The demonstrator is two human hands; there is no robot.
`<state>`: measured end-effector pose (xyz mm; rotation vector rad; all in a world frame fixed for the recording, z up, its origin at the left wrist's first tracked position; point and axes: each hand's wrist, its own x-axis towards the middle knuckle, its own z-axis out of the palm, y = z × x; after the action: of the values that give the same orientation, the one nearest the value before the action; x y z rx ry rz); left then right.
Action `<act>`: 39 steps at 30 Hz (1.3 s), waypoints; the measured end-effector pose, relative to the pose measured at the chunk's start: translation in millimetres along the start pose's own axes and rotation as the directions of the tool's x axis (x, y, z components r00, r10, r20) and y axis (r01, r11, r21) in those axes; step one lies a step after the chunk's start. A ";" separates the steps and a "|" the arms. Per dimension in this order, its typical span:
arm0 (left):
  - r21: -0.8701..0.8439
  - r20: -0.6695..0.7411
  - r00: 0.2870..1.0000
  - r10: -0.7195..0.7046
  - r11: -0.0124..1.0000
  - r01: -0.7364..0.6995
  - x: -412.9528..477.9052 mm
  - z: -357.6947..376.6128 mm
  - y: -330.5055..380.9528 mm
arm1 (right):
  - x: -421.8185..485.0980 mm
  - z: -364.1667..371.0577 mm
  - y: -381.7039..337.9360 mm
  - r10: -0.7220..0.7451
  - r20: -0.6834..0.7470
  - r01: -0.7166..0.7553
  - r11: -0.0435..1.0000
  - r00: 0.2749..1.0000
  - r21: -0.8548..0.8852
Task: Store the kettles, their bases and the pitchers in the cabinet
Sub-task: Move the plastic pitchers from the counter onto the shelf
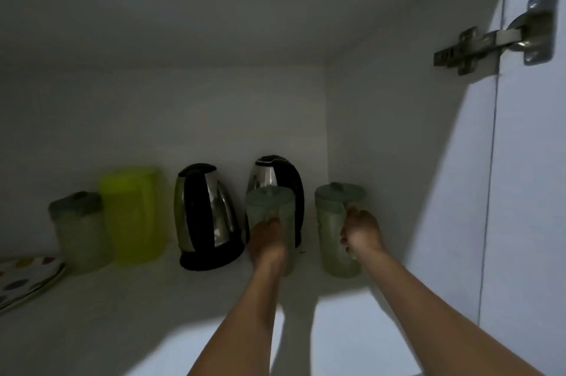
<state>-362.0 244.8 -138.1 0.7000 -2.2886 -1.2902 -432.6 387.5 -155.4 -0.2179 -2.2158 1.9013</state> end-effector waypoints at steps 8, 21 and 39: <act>-0.123 0.054 0.998 0.029 0.992 -0.022 25.1 25.7 3.5 | 23.6 4.6 -3.2 -0.010 0.078 0.008 0.999 0.997 0.033; -0.239 0.102 0.990 -0.094 0.964 0.116 -16.2 -12.3 -1.8 | -31.7 -21.6 -2.1 0.070 0.083 -0.062 0.994 0.994 -0.093; -0.065 0.061 0.992 0.108 0.992 -0.104 -205.0 -158.9 -57.9 | -290.0 -70.2 -22.4 -0.210 0.176 0.254 0.924 0.962 -0.285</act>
<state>-96.3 239.5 -134.9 0.5159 -2.2931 -1.3458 -133.9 378.9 -142.0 0.1359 -2.4960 1.4881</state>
